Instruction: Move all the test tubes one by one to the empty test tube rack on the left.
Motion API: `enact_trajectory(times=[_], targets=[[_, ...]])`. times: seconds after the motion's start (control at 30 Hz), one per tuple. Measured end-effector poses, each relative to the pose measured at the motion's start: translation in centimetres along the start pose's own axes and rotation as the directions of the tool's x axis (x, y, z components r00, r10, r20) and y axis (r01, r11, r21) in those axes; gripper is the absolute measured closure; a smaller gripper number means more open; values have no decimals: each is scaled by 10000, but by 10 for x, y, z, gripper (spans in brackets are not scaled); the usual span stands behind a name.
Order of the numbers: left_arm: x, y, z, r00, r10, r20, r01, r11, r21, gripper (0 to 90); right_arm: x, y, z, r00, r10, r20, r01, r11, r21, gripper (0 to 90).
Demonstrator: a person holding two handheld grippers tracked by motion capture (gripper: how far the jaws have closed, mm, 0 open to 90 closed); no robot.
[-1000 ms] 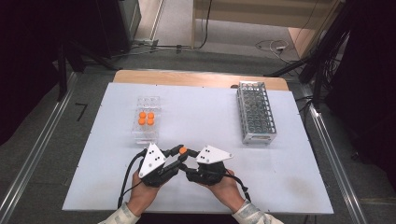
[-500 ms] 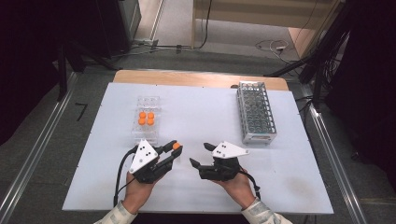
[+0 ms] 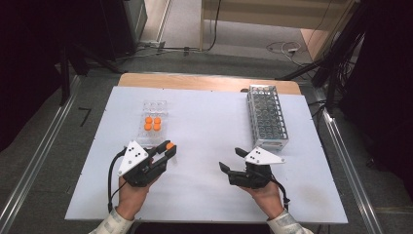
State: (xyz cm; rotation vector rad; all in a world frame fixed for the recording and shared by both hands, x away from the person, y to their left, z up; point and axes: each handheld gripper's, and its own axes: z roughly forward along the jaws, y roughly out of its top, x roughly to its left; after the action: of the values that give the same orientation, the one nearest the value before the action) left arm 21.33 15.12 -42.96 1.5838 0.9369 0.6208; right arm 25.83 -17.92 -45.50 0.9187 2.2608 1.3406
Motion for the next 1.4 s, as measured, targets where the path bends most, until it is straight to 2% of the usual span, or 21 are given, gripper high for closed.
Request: enact_trajectory(times=[0.27, 0.7, 0.97, 1.1, 1.4], targets=[[23, 8, -17, 9949, -440, -904, 426, 9989, -173, 702, -13, -8, -19, 9990, 235, 385, -230, 9996, -151, 242], [48, 18, -30, 9798, -597, -1910, 531, 9978, -392, 702, -28, -18, -40, 9942, 571, 916, -553, 9982, -222, 244], [62, 26, -26, 9666, -751, -2452, 624, 9963, -592, 702, -32, -21, -45, 9921, 684, 1049, -661, 9975, -248, 244], [67, 31, -21, 9599, -665, -2724, 532, 9970, -559, 703, -32, -20, -45, 9921, 695, 1043, -673, 9974, -244, 244], [75, 38, -10, 9511, -620, -3027, 456, 9971, -611, 703, -33, -21, -45, 9923, 698, 1023, -675, 9974, -253, 244]])
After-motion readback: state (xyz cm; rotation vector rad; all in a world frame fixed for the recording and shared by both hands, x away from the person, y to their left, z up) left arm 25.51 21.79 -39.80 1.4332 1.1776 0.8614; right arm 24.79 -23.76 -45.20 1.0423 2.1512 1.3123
